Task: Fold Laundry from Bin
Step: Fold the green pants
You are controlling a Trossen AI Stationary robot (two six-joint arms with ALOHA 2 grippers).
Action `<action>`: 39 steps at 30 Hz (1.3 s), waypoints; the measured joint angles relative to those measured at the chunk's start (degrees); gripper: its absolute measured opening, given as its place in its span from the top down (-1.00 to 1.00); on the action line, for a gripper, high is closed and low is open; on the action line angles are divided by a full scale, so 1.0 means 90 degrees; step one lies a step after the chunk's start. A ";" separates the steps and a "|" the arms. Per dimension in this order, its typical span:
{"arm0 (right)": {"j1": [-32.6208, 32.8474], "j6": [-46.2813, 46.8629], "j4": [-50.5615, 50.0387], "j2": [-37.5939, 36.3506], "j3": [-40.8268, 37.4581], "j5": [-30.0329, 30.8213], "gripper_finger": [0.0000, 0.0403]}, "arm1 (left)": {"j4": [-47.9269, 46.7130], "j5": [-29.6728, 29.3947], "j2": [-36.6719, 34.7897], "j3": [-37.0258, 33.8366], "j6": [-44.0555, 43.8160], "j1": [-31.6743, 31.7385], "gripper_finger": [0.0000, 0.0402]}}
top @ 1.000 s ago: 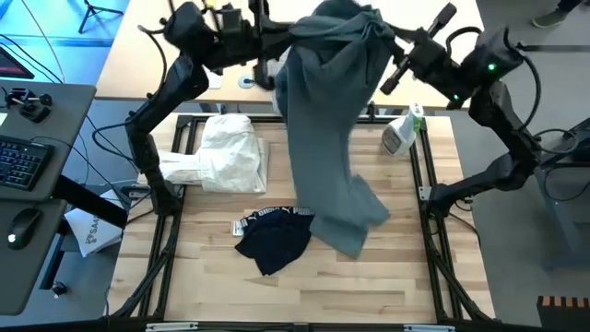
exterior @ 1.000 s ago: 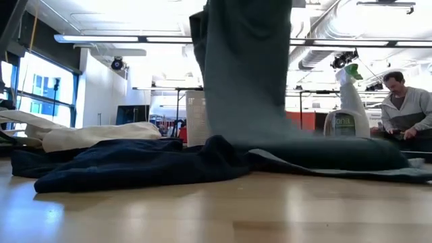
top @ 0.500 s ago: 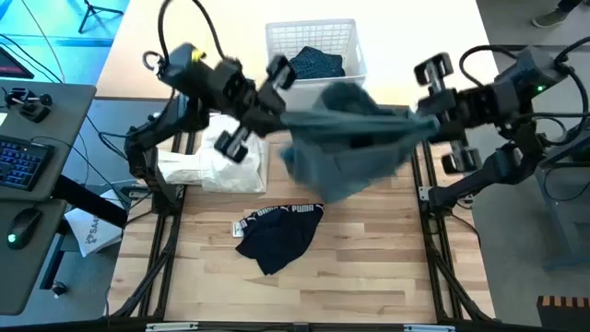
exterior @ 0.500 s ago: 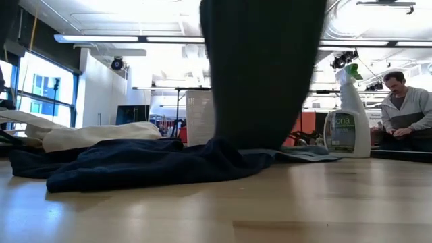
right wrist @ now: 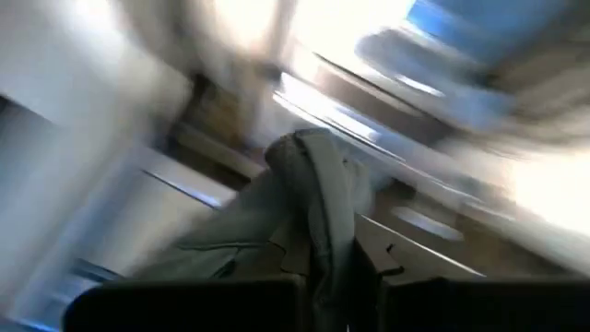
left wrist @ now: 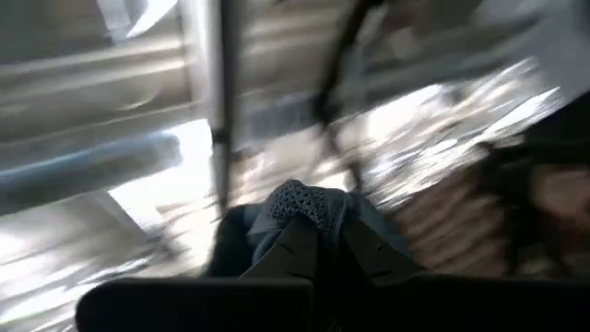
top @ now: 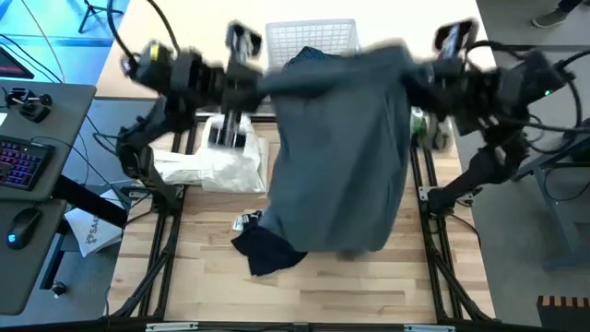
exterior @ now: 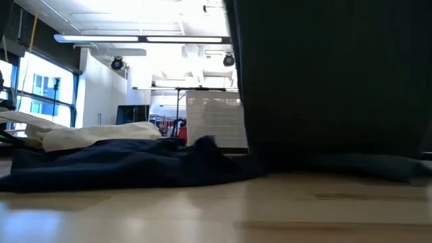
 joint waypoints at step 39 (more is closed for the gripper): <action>-0.4783 0.3466 -0.5006 -0.3715 -0.7469 -0.4147 0.99 | -0.5833 0.1140 0.0842 -0.1951 -0.0287 0.0649 1.00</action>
